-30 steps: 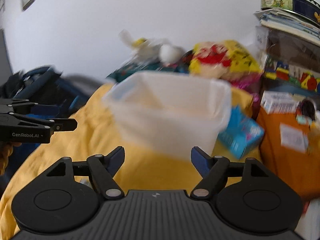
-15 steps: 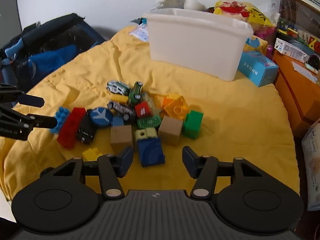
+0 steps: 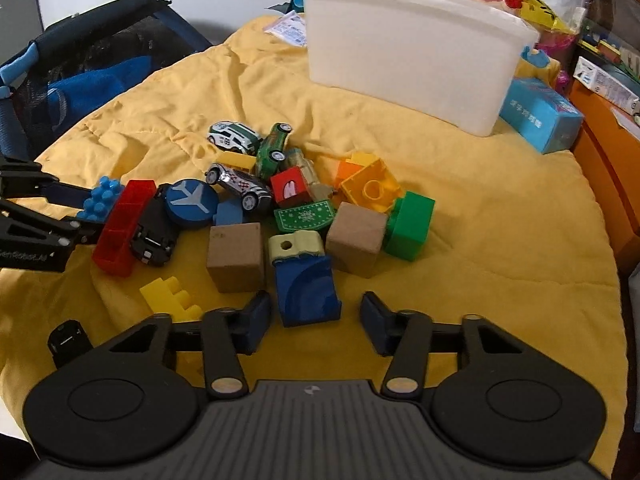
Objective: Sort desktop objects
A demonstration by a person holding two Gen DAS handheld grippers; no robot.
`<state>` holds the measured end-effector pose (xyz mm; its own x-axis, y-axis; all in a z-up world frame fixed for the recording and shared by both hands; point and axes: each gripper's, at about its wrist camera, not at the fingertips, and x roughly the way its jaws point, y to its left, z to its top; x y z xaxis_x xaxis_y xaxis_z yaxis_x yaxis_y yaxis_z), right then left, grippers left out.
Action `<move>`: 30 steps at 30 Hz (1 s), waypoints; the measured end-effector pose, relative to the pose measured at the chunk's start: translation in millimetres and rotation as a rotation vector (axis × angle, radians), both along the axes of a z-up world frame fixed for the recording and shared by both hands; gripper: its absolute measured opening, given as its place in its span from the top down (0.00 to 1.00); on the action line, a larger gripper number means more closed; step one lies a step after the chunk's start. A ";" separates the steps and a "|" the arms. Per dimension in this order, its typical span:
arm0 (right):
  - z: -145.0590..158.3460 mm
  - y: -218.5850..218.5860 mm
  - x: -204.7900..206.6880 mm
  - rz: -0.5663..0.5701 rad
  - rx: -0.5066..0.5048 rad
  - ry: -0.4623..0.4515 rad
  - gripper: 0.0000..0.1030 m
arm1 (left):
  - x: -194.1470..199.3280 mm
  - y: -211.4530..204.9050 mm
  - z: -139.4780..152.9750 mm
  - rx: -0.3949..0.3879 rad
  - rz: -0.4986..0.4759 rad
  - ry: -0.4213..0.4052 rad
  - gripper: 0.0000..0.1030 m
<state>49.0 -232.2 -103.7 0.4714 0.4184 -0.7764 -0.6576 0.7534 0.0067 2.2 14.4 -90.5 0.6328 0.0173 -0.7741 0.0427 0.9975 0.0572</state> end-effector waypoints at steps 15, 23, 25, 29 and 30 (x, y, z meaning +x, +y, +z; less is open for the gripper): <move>54.2 -29.7 -7.1 -0.081 0.149 -0.061 0.66 | 7.9 11.5 71.2 -0.027 0.010 -0.176 0.70; 137.3 -22.2 53.4 -0.144 0.292 -0.173 0.65 | 83.4 6.5 147.8 -0.067 -0.009 -0.307 0.70; 158.8 -18.3 76.1 -0.150 0.311 -0.205 0.65 | 108.4 2.9 164.7 -0.068 -0.023 -0.326 0.70; 183.8 -8.2 129.5 -0.164 0.317 -0.225 0.65 | 155.3 -3.0 182.7 -0.063 -0.036 -0.360 0.71; 185.9 -6.0 138.7 -0.165 0.300 -0.240 0.65 | 161.7 -2.6 184.0 -0.063 -0.026 -0.355 0.71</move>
<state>187.7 -238.2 82.2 0.7039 0.5125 -0.4917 -0.5374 0.8370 0.1031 163.9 11.8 93.5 0.8619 -0.0435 -0.5052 0.0571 0.9983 0.0114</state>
